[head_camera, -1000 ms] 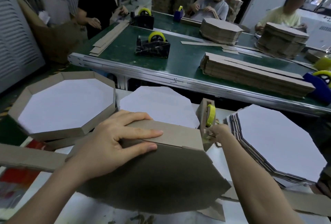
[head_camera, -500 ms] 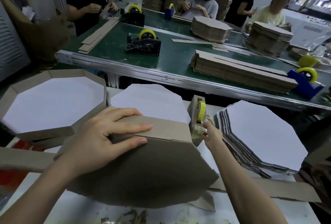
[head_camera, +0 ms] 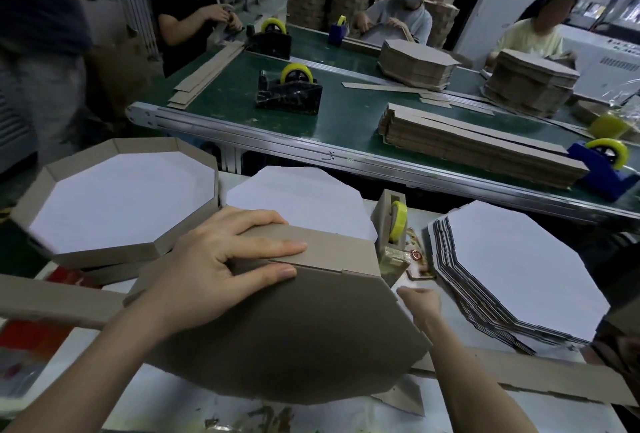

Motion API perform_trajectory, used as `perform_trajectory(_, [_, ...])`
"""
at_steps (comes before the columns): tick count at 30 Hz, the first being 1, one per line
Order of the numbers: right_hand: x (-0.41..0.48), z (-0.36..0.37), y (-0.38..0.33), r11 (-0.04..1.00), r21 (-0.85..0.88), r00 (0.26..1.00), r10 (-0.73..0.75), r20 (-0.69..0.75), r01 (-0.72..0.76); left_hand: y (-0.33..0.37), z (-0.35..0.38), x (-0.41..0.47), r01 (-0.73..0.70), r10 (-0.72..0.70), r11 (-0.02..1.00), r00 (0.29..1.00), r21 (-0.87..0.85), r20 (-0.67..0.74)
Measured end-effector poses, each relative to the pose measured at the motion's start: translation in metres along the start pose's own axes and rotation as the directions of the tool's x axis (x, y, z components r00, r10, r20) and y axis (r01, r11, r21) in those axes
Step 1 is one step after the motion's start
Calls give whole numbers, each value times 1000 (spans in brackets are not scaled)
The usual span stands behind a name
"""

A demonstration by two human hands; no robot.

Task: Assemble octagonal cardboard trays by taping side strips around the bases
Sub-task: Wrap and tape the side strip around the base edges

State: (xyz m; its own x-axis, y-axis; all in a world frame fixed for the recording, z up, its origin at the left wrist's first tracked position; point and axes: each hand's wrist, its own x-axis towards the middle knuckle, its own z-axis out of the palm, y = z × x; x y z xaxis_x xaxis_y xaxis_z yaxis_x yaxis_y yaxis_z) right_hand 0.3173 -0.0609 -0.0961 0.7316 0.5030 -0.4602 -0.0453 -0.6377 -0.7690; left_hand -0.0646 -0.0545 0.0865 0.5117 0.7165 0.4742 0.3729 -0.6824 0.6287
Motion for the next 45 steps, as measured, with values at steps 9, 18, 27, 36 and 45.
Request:
perform_trajectory(9, [-82, -5, -91, 944, -91, 881, -257, 396, 317, 15, -4, 5, -63, 46, 981, 995, 186, 92])
perform_trajectory(18, [-202, -20, -174, 824, -117, 768, -452, 454, 554, 22, -8, -2, -37, 19, 981, 995, 190, 94])
perform_trajectory(27, [-284, -20, -172, 830, 365, 687, -556, 468, 422, 31, -12, -16, -75, 63, 979, 996, 191, 68])
perform_trajectory(36, [-310, -21, -125, 846, 313, 644, -532, 551, 431, 23, -14, -20, 11, -21, 989, 998, 148, 65])
perform_trajectory(45, [-312, -25, -97, 864, 305, 625, -500, 599, 400, 29, -20, -24, -48, 33, 984, 995, 171, 89])
